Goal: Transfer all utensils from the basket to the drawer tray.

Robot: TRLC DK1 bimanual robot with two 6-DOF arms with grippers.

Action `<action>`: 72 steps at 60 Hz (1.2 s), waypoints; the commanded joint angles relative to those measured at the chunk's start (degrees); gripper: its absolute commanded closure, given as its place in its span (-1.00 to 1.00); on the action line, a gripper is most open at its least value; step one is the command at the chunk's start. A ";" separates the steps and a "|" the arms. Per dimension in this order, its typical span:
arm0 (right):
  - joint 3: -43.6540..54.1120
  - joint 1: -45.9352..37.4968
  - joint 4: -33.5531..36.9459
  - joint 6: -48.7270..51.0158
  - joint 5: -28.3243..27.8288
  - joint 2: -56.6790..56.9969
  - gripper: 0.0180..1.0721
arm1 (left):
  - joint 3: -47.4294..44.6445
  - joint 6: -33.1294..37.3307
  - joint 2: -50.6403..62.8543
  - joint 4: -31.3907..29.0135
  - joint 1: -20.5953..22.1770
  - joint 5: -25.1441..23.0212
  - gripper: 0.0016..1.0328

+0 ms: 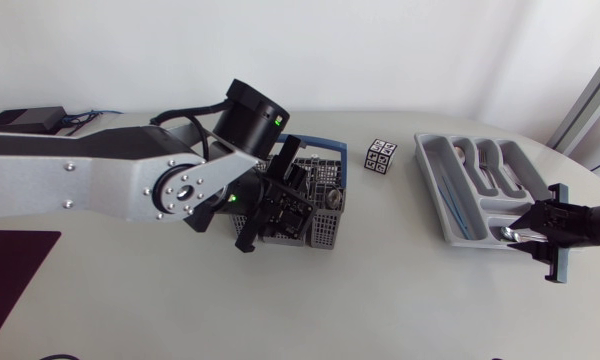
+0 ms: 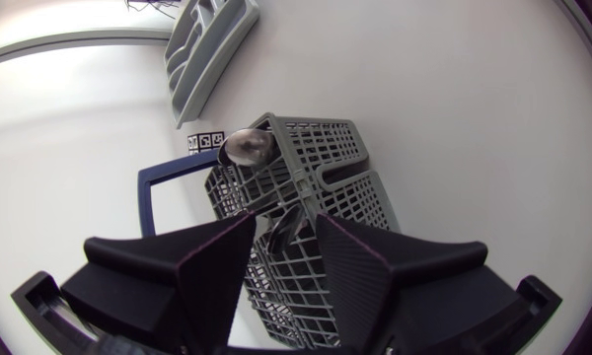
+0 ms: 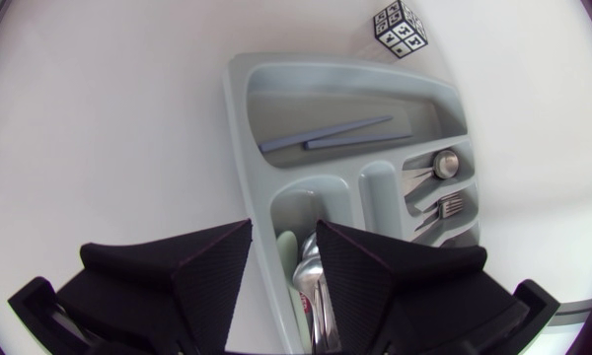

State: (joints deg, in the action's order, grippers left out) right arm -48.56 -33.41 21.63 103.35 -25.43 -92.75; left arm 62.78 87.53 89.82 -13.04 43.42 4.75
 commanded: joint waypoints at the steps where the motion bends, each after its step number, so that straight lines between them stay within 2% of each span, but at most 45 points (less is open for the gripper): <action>1: 2.85 0.80 -0.09 -0.17 -0.85 3.01 0.03 | 1.46 2.91 2.20 1.00 0.35 0.52 0.49; 9: 4.87 1.15 0.61 -0.43 -2.17 6.18 0.00 | 1.82 3.44 3.17 1.52 0.09 0.96 0.67; 15: 6.10 1.59 0.61 -0.69 -2.43 7.58 -0.03 | 2.34 3.44 3.34 1.61 0.00 1.13 0.94; 50: 10.32 3.79 1.14 -2.54 -3.66 14.79 -0.03 | 5.16 1.51 -1.14 -1.11 -1.14 1.22 0.94; 55: 10.59 4.23 1.31 -2.80 -3.75 15.32 -0.03 | 7.79 0.80 -1.49 -4.45 -1.50 0.78 0.94; 72: 12.43 4.67 2.19 -2.63 -3.75 18.31 -0.03 | 20.98 -6.40 1.50 -16.41 -5.36 -5.63 0.94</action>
State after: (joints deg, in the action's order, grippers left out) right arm -37.60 -29.28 22.74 100.73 -28.75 -75.55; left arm 78.28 83.68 89.97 -28.36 39.48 0.21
